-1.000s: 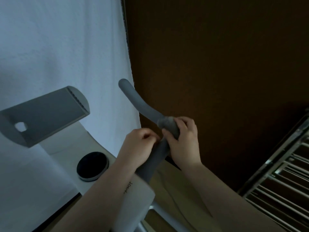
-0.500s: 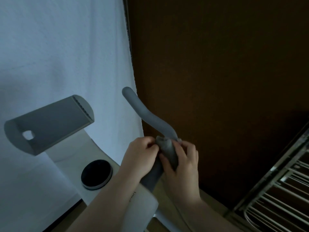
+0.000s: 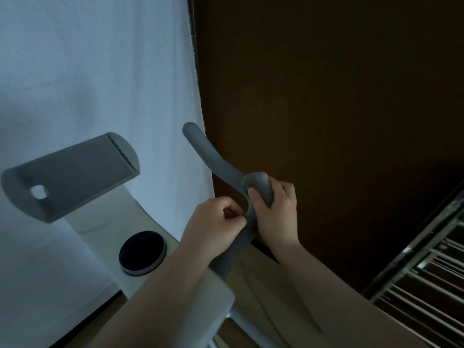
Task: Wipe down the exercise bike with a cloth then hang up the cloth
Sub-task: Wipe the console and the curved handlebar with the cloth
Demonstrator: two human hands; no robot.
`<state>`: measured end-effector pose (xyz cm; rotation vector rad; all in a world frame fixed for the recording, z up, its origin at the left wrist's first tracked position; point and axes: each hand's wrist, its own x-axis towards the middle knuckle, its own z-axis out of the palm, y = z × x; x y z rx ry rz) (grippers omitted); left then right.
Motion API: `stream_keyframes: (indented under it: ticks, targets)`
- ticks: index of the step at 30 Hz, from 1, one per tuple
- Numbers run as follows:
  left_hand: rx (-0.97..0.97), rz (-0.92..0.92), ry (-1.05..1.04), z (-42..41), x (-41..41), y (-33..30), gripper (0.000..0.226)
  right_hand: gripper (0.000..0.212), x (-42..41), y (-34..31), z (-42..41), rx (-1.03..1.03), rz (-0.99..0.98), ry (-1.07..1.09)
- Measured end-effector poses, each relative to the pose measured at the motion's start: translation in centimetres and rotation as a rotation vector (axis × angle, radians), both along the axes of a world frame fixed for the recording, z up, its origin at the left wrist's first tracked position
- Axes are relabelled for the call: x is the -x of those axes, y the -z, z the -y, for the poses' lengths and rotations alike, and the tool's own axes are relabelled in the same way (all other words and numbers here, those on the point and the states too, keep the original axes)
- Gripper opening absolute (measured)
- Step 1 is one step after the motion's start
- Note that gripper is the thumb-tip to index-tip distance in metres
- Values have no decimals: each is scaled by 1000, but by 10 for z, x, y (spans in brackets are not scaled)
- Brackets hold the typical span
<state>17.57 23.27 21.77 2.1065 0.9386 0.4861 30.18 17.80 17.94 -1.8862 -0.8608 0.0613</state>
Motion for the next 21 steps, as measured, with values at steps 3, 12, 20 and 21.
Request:
stream_keyframes:
  ticks: [3,12,20,21]
  targets:
    - [22,-4,9,0,1,2,5,50,11,3,5,-28,-83,30]
    - [26,-8,7,-3,1,4,6,47,1,-6,8,90,143,-83]
    - [31,-11,13,-3,0,4,7,52,-14,-12,3,99,185,-139]
    - [24,-10,19,-3,1,5,7,49,-14,-12,-5,89,151,-135]
